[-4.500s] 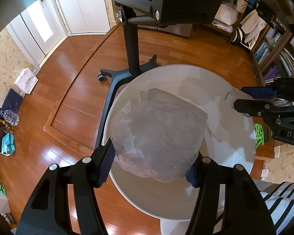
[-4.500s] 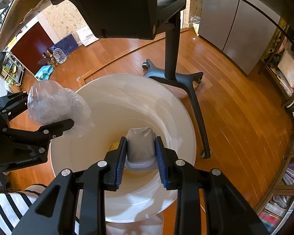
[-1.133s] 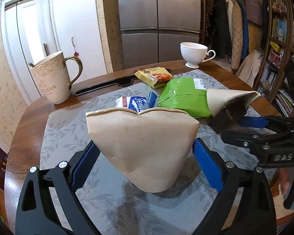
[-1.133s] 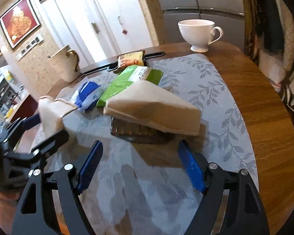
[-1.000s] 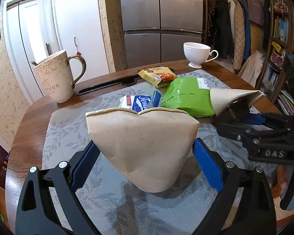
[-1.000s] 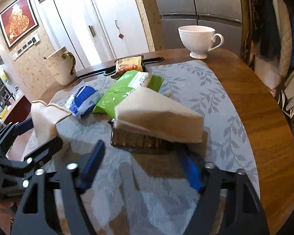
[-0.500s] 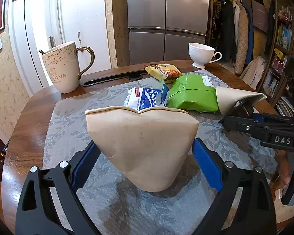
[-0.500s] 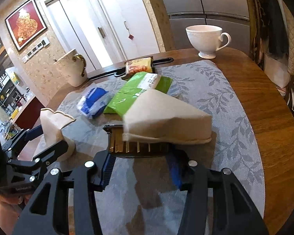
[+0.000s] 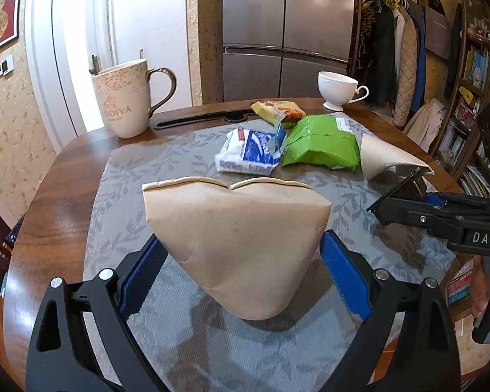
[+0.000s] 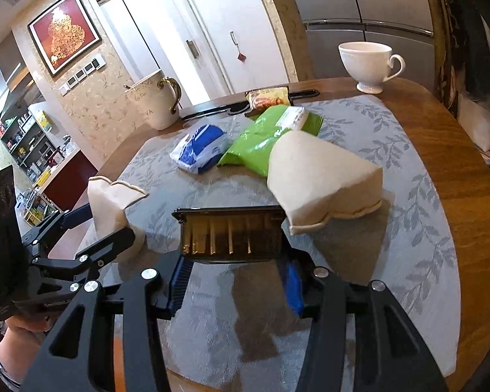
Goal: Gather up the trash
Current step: 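Carry the tan paper bag and black tray down over the white bin with both tools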
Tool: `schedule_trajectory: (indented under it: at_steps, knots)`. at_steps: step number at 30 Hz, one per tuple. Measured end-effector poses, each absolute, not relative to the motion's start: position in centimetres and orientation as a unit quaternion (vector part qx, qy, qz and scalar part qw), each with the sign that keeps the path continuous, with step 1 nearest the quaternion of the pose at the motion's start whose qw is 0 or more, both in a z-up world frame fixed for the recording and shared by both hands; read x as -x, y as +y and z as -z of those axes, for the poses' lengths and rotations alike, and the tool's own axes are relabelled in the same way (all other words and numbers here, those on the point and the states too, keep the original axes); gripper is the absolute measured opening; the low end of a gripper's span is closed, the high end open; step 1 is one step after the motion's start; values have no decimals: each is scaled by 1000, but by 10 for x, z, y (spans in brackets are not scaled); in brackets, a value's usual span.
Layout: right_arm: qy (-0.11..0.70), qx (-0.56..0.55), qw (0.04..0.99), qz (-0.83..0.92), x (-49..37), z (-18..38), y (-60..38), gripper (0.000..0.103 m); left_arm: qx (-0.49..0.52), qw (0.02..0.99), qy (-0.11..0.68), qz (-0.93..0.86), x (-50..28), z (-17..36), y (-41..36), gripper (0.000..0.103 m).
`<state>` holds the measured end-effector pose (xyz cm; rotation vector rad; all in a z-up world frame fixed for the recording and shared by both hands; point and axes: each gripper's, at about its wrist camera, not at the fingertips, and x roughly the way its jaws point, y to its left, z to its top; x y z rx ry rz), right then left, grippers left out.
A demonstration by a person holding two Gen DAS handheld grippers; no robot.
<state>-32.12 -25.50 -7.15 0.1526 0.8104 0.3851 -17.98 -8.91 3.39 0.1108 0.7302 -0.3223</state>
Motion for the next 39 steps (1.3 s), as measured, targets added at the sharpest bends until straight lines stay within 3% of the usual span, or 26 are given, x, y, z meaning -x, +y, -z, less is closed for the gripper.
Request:
schedule_trajectory:
  at_steps: [23,39]
  knots:
    - [399,-48,896,-192,345,83,-235,47,-45,923,354,142,217,-31,-66,94]
    - [369,-34,900,-227,387,52,-236,47,-44,926,342,154,250,-48,-59,94]
